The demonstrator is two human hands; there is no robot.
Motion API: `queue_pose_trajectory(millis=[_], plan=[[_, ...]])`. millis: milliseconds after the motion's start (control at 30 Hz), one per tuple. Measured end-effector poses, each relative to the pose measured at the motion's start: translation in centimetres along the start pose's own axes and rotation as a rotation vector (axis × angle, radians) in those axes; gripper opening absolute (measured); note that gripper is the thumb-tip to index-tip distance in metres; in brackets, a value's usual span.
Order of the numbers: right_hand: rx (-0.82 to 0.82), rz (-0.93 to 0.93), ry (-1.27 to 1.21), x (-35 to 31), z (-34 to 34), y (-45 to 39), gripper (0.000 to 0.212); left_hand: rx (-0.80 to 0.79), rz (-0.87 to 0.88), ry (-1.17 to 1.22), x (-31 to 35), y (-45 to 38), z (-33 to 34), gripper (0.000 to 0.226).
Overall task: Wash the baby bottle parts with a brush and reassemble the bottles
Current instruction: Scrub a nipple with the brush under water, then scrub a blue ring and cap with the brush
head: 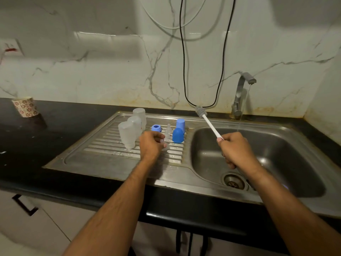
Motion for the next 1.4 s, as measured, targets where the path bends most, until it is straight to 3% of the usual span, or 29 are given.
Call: queue_pose_trajectory(millis=[467, 667, 967, 1133, 1400], plan=[[-0.011, -0.009, 0.060, 0.6, 0.3, -0.2, 0.029, -0.056, -0.002, -0.105, -0.7, -0.3, 1.2, 0.025], [-0.021, 0.009, 0.063, 1.3, 0.1, -0.1, 0.025, -0.031, -0.007, -0.081, -0.2, -0.4, 0.9, 0.034], [0.016, 0.044, 0.052, 2.4, -3.8, 0.2, 0.022, 0.036, 0.113, -0.021, 5.1, -0.2, 1.5, 0.029], [0.044, 0.106, 0.055, 5.3, -7.6, 0.2, 0.023, -0.065, 0.192, 0.027, 8.9, 0.9, 7.5, 0.024], [0.073, 0.252, -0.044, 13.0, -13.3, -0.1, 0.024, -0.412, 0.374, -0.080, 13.2, 4.4, 21.6, 0.022]])
Point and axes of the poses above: each hand's wrist, its own y-axis away from the middle knuckle, its own z-axis out of the palm, x = y × z, the point moved 8 cm from there along -y, towards the middle knuckle, and after that the axes turned 2 degrees about -z, right-handed, at the moved point
